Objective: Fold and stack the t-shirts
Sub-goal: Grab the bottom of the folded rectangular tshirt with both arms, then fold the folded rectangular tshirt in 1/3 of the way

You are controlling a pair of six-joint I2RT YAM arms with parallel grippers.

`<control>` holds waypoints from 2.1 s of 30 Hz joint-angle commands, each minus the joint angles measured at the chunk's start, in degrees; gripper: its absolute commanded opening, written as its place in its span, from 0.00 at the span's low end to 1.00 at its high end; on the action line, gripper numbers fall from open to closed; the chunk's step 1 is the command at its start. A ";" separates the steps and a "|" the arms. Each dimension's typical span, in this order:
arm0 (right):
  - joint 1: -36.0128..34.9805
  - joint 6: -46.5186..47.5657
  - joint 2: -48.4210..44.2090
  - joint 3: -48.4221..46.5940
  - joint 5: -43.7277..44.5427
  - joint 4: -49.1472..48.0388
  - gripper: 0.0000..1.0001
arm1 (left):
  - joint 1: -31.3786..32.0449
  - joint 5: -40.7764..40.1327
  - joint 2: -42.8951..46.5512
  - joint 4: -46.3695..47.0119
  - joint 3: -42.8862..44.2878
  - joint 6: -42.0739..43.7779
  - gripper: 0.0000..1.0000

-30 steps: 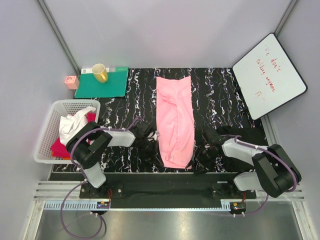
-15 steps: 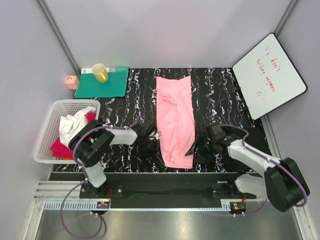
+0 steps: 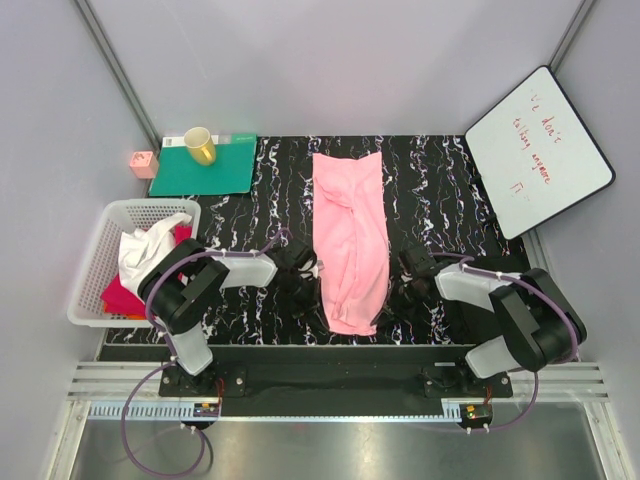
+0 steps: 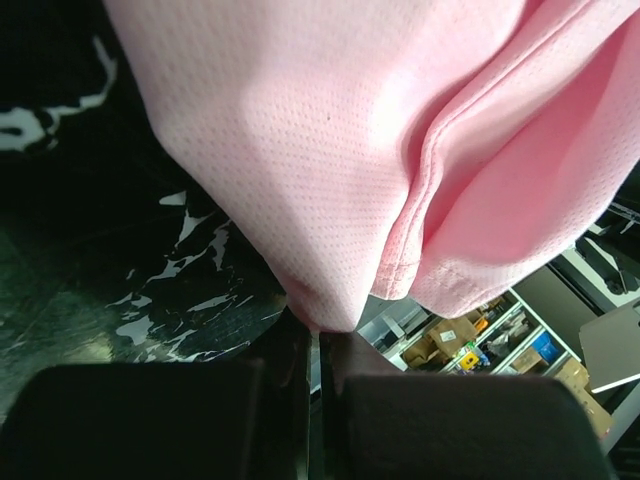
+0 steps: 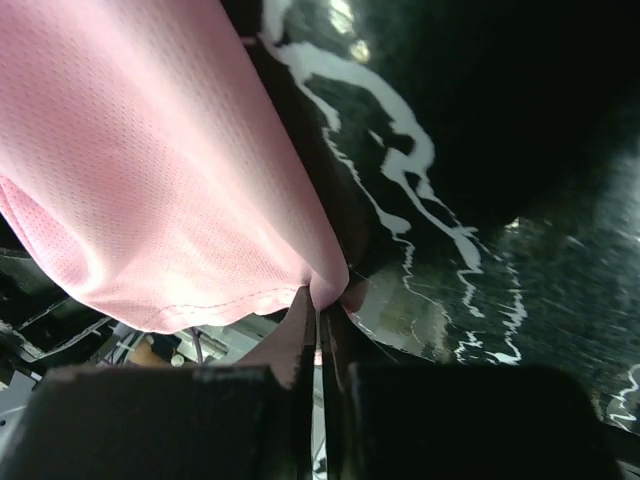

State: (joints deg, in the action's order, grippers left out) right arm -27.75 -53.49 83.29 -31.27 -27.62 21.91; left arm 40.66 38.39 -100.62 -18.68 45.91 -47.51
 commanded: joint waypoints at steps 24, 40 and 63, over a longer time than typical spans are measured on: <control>0.50 18.50 1.42 -32.95 16.09 23.00 0.00 | -1.72 -23.71 8.69 -32.02 31.42 13.49 0.00; 7.88 31.08 30.52 -68.39 19.00 26.34 0.00 | -12.89 -24.77 -13.45 -38.98 60.34 18.06 0.00; 10.70 31.87 37.93 -83.47 9.02 26.16 1.00 | -18.78 -21.34 -8.03 -36.96 50.97 23.86 0.99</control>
State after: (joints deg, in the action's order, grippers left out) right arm -16.73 -23.99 127.63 -120.95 -8.73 49.67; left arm 21.69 15.53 -114.28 -57.58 102.76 -25.52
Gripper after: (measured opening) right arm 0.993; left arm 0.987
